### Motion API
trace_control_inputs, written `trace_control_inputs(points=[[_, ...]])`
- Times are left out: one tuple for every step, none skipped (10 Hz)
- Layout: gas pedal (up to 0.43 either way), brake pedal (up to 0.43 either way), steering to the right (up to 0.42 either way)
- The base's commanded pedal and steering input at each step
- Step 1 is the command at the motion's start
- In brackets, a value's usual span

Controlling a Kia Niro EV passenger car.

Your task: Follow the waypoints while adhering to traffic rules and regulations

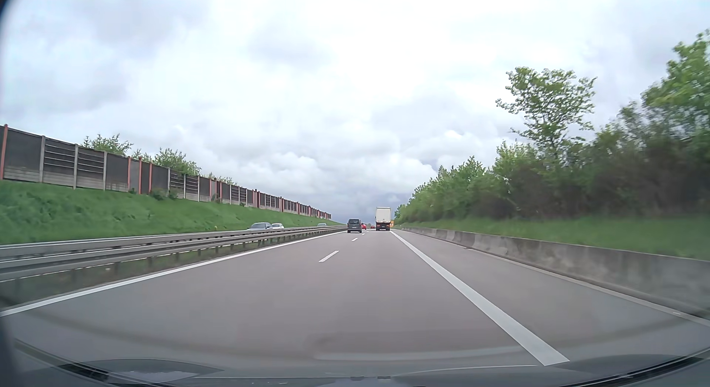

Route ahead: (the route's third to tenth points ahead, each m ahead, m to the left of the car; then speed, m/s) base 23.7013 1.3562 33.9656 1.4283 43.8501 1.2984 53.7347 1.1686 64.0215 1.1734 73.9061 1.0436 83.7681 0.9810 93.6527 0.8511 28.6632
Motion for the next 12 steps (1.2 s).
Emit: trace_control_inputs(points=[[0.228,0.012,-0.001],[0.228,0.012,0.000],[0.248,0.012,0.000],[0.248,0.012,-0.001],[0.248,0.012,-0.001],[0.248,0.012,0.000],[0.248,0.012,-0.001],[0.260,0.012,-0.001],[0.260,0.012,-0.001],[0.260,0.012,-0.001],[0.260,0.012,-0.001],[0.260,0.006,-0.001]])
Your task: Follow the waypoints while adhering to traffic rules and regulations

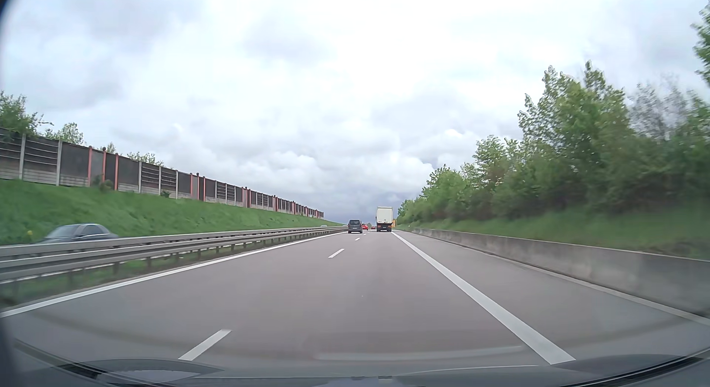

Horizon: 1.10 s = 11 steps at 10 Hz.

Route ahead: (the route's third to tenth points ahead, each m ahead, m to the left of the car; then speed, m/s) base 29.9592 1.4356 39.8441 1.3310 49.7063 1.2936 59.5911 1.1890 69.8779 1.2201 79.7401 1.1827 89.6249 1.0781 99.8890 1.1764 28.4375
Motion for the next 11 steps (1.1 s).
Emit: trace_control_inputs(points=[[0.260,0.012,0.000],[0.248,0.012,0.001],[0.248,0.006,0.002],[0.248,0.012,0.002],[0.260,0.012,0.002],[0.260,0.006,0.002],[0.260,0.012,0.002],[0.260,0.012,0.002],[0.260,0.012,0.002],[0.260,0.012,0.002],[0.260,0.012,0.001]])
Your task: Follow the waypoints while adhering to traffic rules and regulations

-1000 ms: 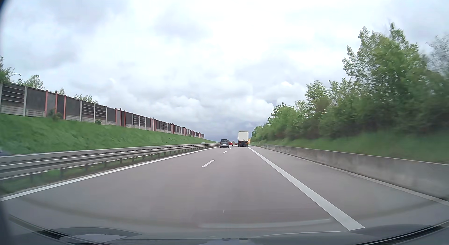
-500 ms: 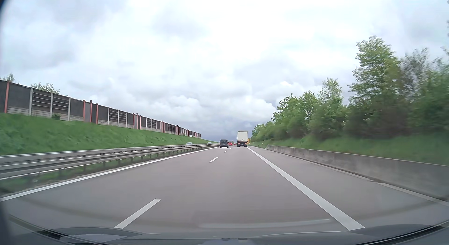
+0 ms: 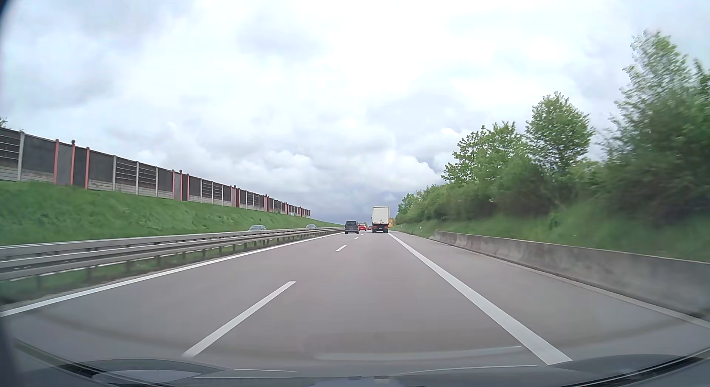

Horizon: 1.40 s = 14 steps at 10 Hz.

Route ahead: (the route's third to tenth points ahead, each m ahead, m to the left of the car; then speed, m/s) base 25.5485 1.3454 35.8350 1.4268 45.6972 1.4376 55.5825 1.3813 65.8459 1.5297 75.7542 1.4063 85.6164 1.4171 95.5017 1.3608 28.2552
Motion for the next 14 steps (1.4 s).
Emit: trace_control_inputs(points=[[0.260,0.012,0.001],[0.260,0.012,0.000],[0.260,0.012,0.000],[0.260,0.012,-0.001],[0.260,0.012,-0.001],[0.260,0.012,-0.001],[0.260,0.012,-0.001],[0.260,0.012,-0.001],[0.248,0.012,-0.001],[0.248,0.012,-0.001],[0.240,0.006,-0.001],[0.240,0.012,-0.001],[0.220,0.012,-0.002],[0.209,0.012,-0.002]])
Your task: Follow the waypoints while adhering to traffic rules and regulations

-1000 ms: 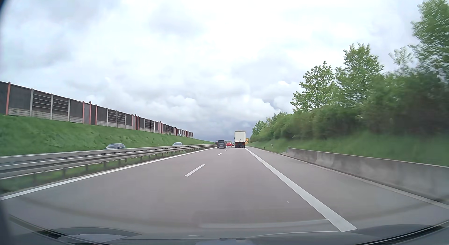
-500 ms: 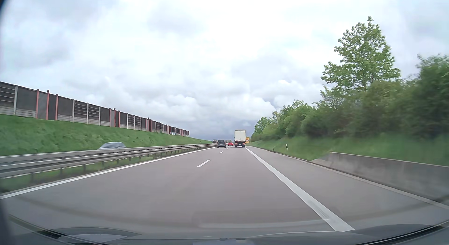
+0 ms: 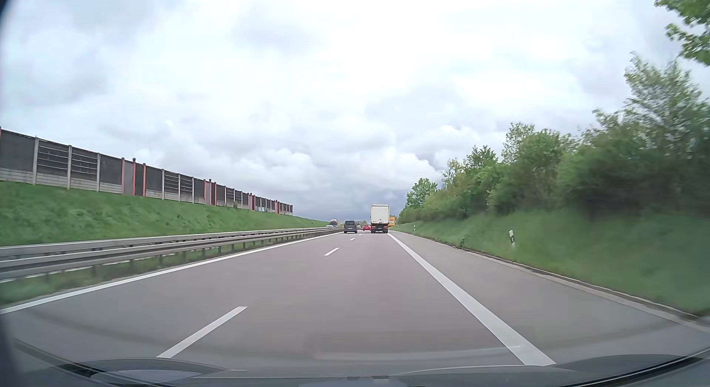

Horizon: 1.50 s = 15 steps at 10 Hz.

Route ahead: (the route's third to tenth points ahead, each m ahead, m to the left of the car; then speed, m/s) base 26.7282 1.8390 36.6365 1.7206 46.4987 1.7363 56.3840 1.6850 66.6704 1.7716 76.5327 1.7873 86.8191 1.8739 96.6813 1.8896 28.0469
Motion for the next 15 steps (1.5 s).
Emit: trace_control_inputs(points=[[0.189,0.006,-0.002],[0.169,0.012,-0.002],[0.138,0.012,-0.003],[0.110,0.012,-0.002],[0.110,0.006,-0.002],[0.098,0.012,-0.002],[0.098,0.012,-0.002],[0.098,0.006,-0.002],[0.098,0.012,-0.002],[0.098,0.006,-0.001],[0.098,0.012,-0.001],[0.098,0.012,-0.001],[0.098,0.012,-0.001],[0.098,0.006,-0.001],[0.098,0.012,-0.001]])
